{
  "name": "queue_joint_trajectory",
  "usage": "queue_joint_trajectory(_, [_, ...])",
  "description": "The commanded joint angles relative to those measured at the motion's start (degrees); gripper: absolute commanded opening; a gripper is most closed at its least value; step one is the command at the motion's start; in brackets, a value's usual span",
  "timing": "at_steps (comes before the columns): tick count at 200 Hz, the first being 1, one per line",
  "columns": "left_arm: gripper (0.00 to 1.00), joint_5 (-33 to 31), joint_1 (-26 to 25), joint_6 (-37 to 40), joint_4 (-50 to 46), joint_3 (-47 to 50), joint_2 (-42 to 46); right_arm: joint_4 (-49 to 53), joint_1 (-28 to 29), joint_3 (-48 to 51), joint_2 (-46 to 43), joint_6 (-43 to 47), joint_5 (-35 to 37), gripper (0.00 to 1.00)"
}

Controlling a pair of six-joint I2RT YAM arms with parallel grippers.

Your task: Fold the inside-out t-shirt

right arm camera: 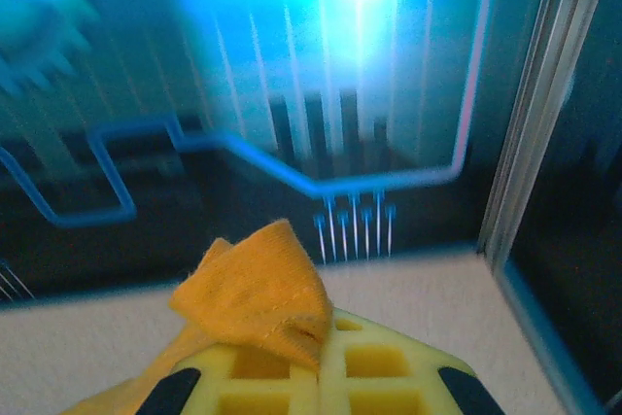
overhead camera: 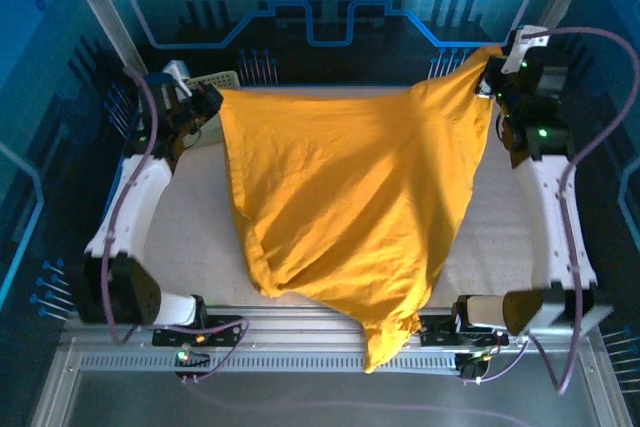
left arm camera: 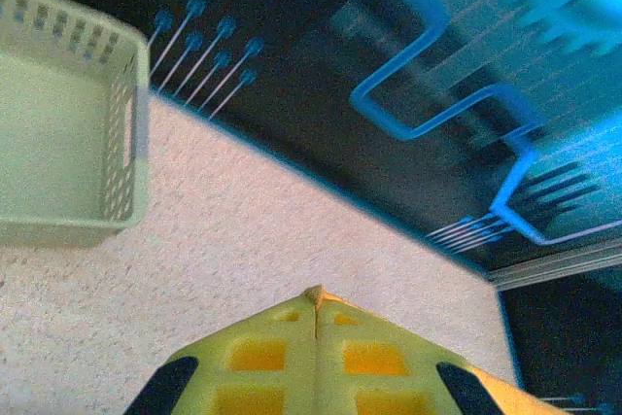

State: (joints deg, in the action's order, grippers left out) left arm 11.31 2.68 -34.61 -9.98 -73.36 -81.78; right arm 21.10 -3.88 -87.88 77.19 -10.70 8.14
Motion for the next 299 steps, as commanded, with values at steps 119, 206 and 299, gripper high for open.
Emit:
queue_joint_trajectory(119, [0.85, -9.33, -11.78, 5.17, -20.98, -15.43, -18.95, 9.63, 0.16, 2.02, 9.82, -11.25, -6.79, 0.77])
queue_joint_trajectory(206, [0.8, -5.82, -19.48, 1.19, -15.04, -9.24, -33.34, 3.85, 4.51, 20.2, 25.05, -22.69, -11.84, 0.73])
queue_joint_trajectory(299, [0.83, -7.39, -16.43, -2.6, -13.04, -12.92, -42.31, 11.77, -0.99, -6.71, 48.18, -26.66, -7.53, 0.73])
